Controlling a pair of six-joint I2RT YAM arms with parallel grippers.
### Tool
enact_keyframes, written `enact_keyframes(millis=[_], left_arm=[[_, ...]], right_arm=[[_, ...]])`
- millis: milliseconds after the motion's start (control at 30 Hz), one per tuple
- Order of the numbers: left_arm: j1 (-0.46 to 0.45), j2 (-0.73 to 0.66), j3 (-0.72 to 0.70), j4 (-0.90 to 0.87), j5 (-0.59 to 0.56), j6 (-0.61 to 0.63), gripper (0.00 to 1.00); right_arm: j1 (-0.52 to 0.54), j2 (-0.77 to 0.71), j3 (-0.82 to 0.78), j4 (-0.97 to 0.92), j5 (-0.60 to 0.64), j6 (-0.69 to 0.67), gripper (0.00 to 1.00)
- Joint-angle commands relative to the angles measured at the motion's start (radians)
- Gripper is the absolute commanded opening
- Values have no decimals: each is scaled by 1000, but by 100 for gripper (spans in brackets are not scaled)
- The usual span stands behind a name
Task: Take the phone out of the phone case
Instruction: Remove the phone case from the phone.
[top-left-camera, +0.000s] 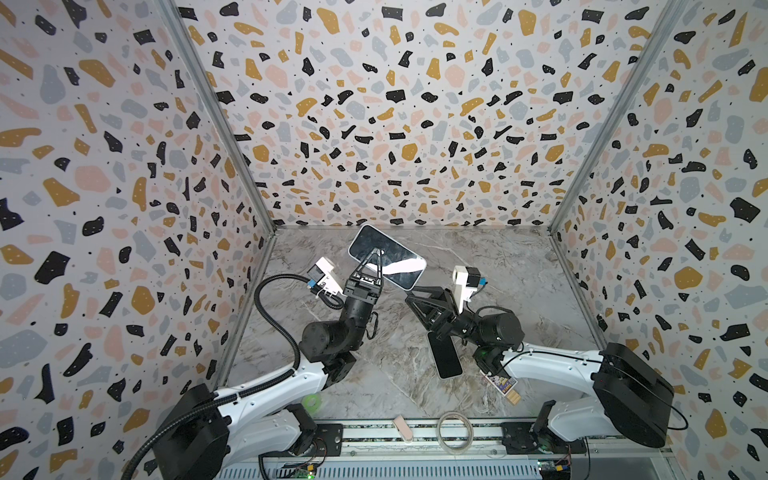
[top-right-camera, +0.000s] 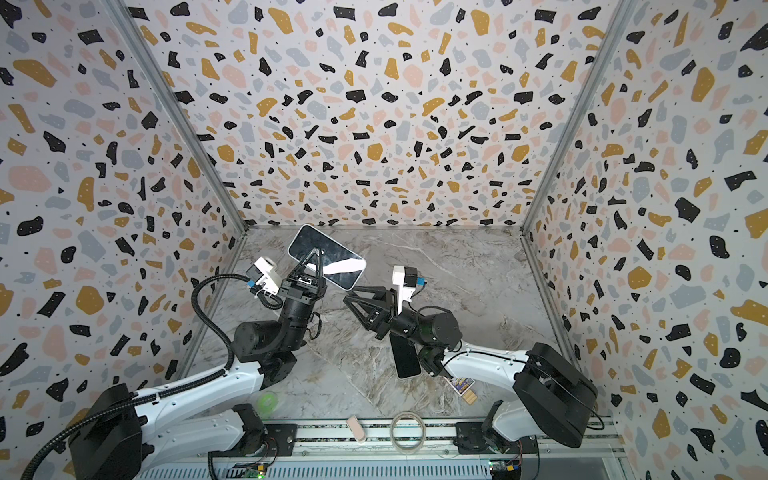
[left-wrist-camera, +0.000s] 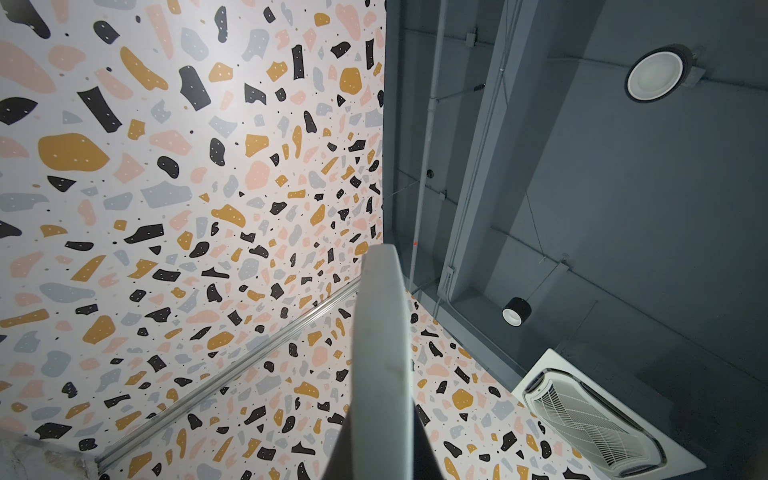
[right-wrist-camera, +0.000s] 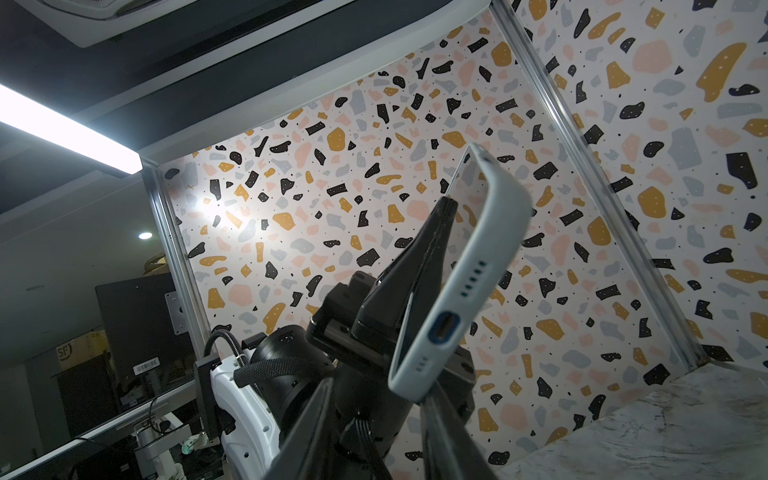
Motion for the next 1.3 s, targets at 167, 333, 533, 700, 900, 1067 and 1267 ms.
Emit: enact_keyframes(millis=[167,333,533,700,900,1067,1267], left_arm=[[-5,3,6,99,29,-6,0],[-5,0,4,96,25,-6,0],[-5,3,19,77,30,-9,0],[-5,-9,26,30,22,-13,0],[-5,-16,49,-20,47,-22,0],[-5,-17,80,-90,80,-44,0],[3,-44,89,-167,112,-84,0]], right_arm=[[-8,-22,18,20,-2,3,29],[-9,-16,20,18,-4,8,25],[-9,-8,24,16,-15,8,15],[-11,-17,19,-1,-16,-11,8],[-11,-31,26,-43,-17,-40,3],[-10,-57,45,-151,-14,-103,0],[-10,-105,59,-352,13,-221,0]])
